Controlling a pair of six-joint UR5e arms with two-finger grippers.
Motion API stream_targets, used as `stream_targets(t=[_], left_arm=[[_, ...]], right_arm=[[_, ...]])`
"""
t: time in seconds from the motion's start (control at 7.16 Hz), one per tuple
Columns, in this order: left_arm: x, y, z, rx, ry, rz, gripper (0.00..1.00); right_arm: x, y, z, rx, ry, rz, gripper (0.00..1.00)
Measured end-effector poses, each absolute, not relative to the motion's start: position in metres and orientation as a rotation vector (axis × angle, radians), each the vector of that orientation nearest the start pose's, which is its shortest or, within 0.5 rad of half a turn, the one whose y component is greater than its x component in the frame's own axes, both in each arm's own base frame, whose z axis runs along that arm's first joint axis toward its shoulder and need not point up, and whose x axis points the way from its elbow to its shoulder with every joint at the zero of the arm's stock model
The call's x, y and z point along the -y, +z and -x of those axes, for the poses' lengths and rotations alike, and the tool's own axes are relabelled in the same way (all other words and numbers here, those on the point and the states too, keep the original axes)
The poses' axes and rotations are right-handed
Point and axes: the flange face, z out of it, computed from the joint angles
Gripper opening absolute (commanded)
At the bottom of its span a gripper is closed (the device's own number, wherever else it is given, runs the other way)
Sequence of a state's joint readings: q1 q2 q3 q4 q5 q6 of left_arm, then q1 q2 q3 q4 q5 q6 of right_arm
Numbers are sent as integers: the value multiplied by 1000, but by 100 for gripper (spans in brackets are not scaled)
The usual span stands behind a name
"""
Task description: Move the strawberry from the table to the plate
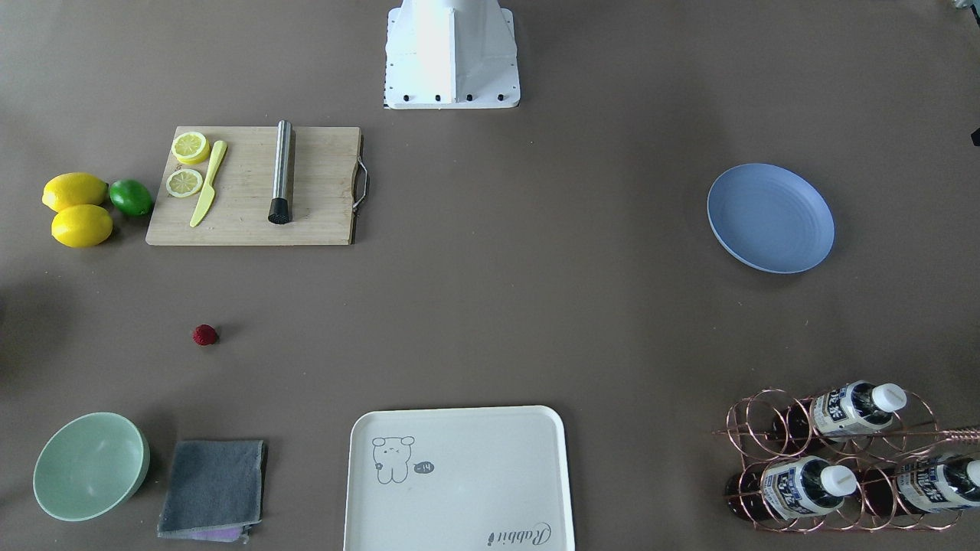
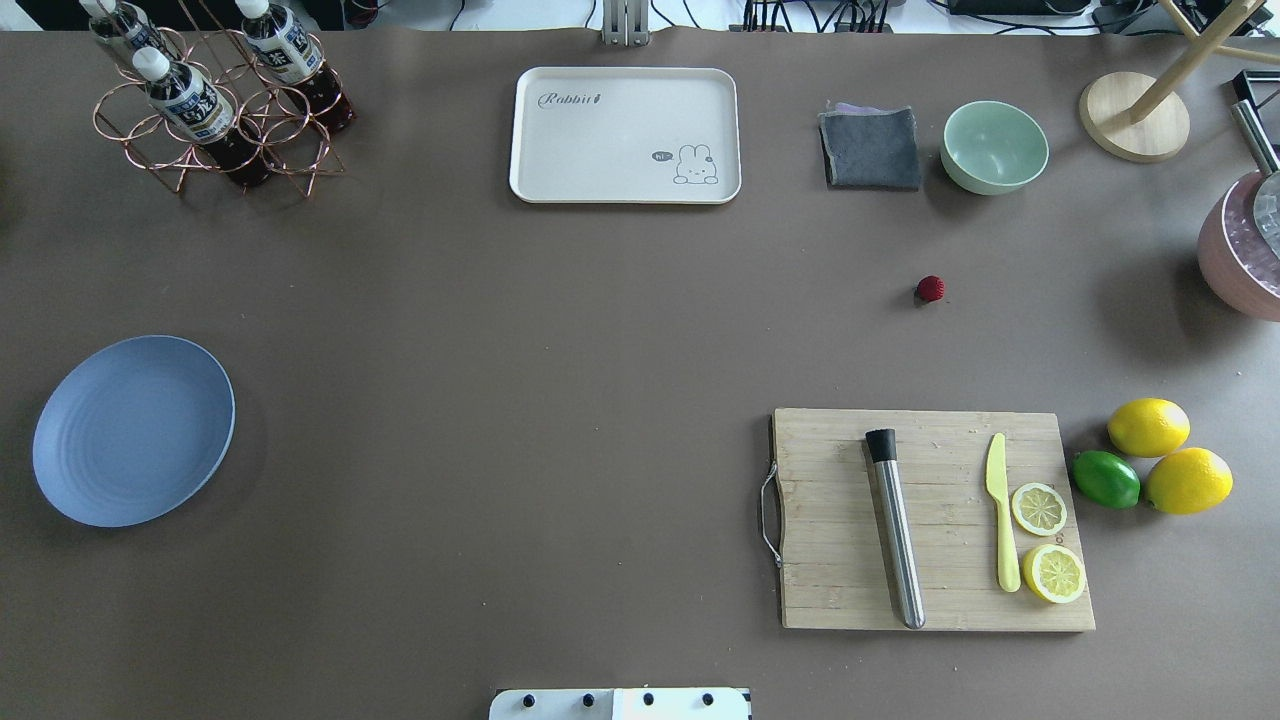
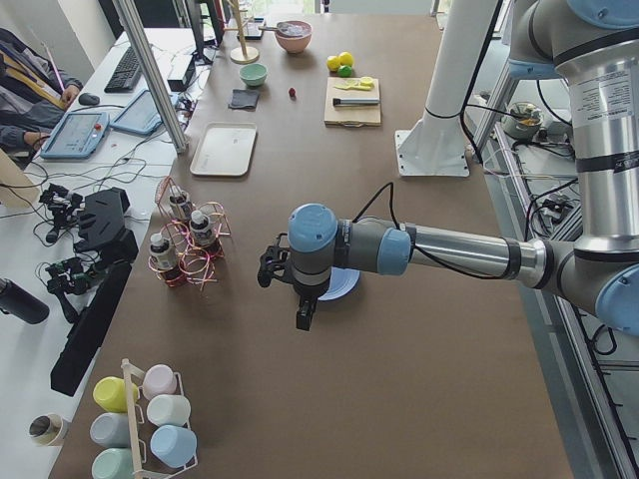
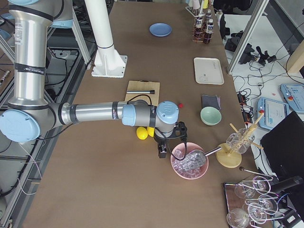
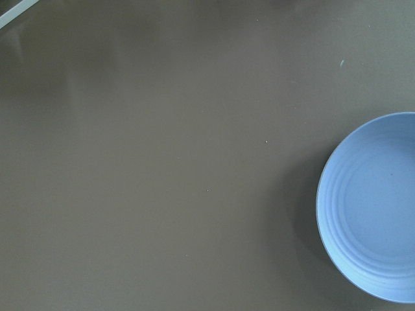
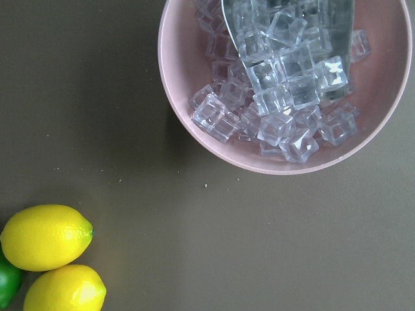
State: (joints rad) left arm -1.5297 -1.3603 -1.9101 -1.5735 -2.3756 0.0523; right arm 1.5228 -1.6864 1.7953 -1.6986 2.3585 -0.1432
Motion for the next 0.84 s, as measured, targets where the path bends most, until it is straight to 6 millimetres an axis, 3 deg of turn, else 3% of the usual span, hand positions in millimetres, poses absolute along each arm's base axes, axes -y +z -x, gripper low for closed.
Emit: stream_targets(t=[0.28, 0.42, 0.56, 0.7, 0.84], left_arm=[[424, 588, 27, -807, 144, -127, 96], [443, 587, -1, -817, 144, -121, 95], [462, 586, -44, -835, 140, -107, 88], [476, 592, -87, -858, 133, -91, 88], [480, 607, -118, -877, 141, -84, 88]], right_arm=[[447, 599, -28, 797, -213, -45, 100], [449, 595, -19, 799, -239, -55, 100], [451, 593, -12, 801, -257, -59, 100], [451, 592, -7, 802, -270, -59, 100], [451, 591, -4, 803, -277, -58, 100]])
